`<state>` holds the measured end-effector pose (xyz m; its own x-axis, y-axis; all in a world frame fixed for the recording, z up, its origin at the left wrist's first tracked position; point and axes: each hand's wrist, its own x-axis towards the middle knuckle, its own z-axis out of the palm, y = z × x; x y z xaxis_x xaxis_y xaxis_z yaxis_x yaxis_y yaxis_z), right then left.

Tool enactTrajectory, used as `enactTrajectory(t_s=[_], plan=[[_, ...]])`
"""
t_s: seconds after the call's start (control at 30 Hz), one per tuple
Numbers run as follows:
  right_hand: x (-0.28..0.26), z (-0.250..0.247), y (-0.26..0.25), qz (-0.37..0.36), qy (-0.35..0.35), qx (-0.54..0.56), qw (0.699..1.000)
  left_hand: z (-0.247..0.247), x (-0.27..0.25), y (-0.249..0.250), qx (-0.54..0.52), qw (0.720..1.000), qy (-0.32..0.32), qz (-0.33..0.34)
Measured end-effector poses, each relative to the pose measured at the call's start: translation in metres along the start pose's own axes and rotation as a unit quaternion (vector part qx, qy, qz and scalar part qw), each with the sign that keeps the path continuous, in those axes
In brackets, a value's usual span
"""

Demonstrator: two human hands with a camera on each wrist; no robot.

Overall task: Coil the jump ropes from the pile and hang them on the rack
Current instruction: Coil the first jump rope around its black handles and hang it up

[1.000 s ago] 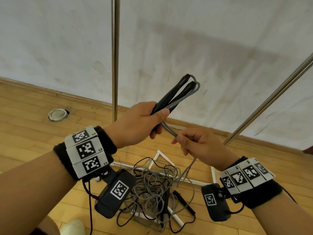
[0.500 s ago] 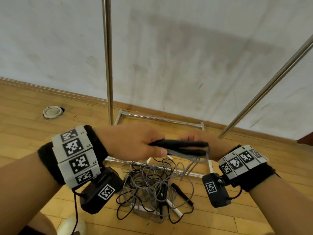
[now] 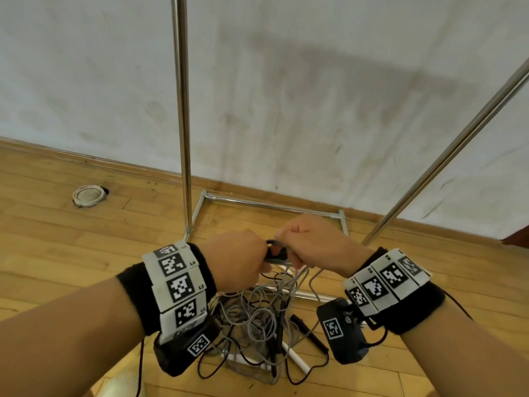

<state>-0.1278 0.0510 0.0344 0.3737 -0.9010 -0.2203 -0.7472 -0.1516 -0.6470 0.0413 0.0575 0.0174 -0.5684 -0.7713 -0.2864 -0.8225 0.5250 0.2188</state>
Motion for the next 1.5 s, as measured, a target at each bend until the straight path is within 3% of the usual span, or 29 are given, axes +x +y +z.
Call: enactTrajectory(t_s=[0.17, 0.33, 0.5, 0.77, 0.93, 1.03, 1.27, 1.5], plan=[[-0.005, 0.002, -0.011, 0.041, 0.006, 0.184, 0.982, -0.012, 0.002, -0.011, -0.054, 0.996, 0.074, -0.012], [-0.009, 0.008, -0.018, -0.012, 0.082, 0.225, 0.971, -0.021, -0.002, -0.017, -0.112, 0.986, 0.122, 0.018], [-0.012, 0.006, -0.017, -0.006, 0.016, 0.347, 0.938, -0.029, -0.008, -0.025, -0.166, 0.976, 0.142, 0.019], [-0.019, 0.001, -0.005, -0.012, 0.003, 0.214, 0.977, -0.031, -0.011, -0.023, -0.194, 0.973, 0.118, 0.029], [-0.023, 0.002, 0.002, -0.035, -0.043, 0.262, 0.963, -0.036, -0.01, -0.021, -0.237, 0.961, 0.131, 0.058], [-0.024, 0.0, 0.008, -0.05, -0.037, 0.288, 0.956, -0.04, -0.011, -0.02, -0.257, 0.954, 0.134, 0.07], [-0.022, -0.002, 0.018, -0.084, -0.006, 0.119, 0.989, -0.047, -0.018, -0.019, -0.281, 0.95, 0.099, 0.09], [-0.018, 0.001, 0.025, -0.115, -0.044, 0.174, 0.977, -0.051, -0.023, -0.017, -0.316, 0.937, 0.085, 0.121]])
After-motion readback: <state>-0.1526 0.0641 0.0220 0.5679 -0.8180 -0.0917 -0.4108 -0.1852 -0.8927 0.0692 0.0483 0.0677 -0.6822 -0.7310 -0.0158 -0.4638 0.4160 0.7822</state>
